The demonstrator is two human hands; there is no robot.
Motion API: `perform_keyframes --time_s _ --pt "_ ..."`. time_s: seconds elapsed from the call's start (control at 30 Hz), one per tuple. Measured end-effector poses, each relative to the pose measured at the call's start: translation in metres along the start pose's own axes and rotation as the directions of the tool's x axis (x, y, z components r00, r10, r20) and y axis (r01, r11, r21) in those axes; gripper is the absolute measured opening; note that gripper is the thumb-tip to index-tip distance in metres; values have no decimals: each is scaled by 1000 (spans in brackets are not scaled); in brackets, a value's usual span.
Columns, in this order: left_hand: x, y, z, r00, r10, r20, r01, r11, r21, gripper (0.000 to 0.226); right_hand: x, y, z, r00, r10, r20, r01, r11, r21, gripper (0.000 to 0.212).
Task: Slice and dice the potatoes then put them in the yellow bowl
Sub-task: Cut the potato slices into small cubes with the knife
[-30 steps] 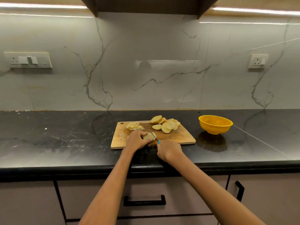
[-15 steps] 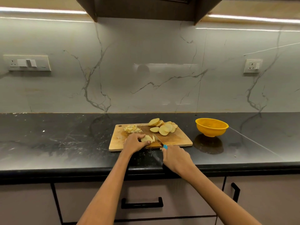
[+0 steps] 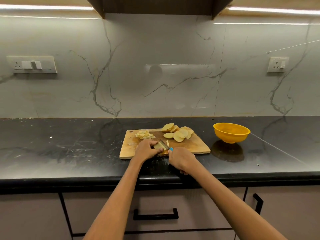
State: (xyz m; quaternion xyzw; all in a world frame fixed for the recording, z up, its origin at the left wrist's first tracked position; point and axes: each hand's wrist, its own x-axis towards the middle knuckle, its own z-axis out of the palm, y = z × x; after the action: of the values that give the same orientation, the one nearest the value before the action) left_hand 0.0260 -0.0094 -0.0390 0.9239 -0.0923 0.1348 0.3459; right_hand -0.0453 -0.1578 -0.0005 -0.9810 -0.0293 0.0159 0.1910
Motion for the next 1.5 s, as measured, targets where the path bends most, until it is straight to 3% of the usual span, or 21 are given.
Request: perform_keyframes --time_s 0.17,0.3,0.63,0.77,0.9,1.07,1.23,1.5 --pt "2 0 -1 1000 -3 16 4 999 -39 52 5 -19 -14 996 22 87 -19 999 -35 25" --pt "0 4 -2 1000 8 19 -7 1000 -23 50 2 -18 -16 995 -7 101 16 997 -82 32" --pt "-5 9 -6 999 -14 33 15 999 -36 52 -39 20 3 999 -48 -21 43 981 -189 37" --pt "-6 10 -7 999 -16 50 17 1000 -19 52 -52 33 2 996 -47 -75 34 986 -164 38" --pt "-6 10 -9 998 2 60 -2 1000 -3 50 -49 28 -6 988 -59 -145 61 998 4 38" --pt "-6 6 -9 1000 0 7 0 1000 -23 47 -28 4 -8 992 -124 -28 124 992 5 36" --pt "-5 3 -8 1000 10 -6 -10 999 -35 47 -7 -3 -1 1000 -22 -1 22 997 67 41" --pt "-3 2 -9 1000 23 -1 -23 998 -60 44 -2 -19 -9 998 -1 67 2 1000 -20 31"
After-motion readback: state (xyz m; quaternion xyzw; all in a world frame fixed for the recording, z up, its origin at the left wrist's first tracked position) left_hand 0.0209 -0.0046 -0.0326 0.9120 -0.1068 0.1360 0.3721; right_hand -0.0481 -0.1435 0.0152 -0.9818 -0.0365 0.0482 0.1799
